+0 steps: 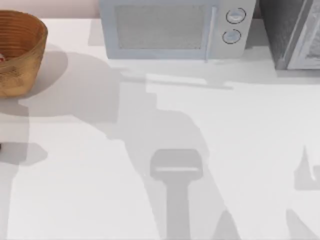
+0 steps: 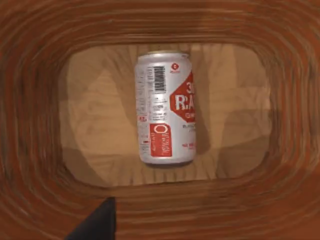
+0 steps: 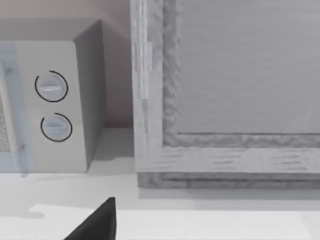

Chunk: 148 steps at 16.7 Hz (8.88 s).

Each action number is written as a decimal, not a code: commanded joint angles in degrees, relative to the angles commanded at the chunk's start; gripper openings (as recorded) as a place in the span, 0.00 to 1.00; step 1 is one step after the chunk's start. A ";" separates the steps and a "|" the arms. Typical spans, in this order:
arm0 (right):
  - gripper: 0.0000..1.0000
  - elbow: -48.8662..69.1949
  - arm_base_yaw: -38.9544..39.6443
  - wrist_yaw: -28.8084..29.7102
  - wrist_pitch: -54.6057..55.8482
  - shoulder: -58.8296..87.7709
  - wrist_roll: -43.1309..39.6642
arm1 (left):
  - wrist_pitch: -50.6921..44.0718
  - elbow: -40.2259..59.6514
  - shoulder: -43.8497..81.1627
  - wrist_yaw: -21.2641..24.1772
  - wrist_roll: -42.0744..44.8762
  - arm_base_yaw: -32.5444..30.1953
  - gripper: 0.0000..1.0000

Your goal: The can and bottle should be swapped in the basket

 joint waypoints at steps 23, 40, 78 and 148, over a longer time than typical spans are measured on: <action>1.00 0.00 0.00 0.00 0.00 0.00 0.00 | 1.60 12.44 24.66 2.98 -1.54 -0.05 1.00; 1.00 0.00 0.00 0.00 0.00 0.00 0.00 | 2.06 12.06 24.73 2.97 -1.60 -0.11 0.02; 1.00 0.00 0.00 0.00 0.00 0.00 0.00 | 65.05 -112.45 -115.81 -13.02 -12.31 -12.05 0.00; 1.00 0.00 0.00 0.00 0.00 0.00 0.00 | 144.90 -60.93 12.95 54.26 -11.41 -30.30 0.00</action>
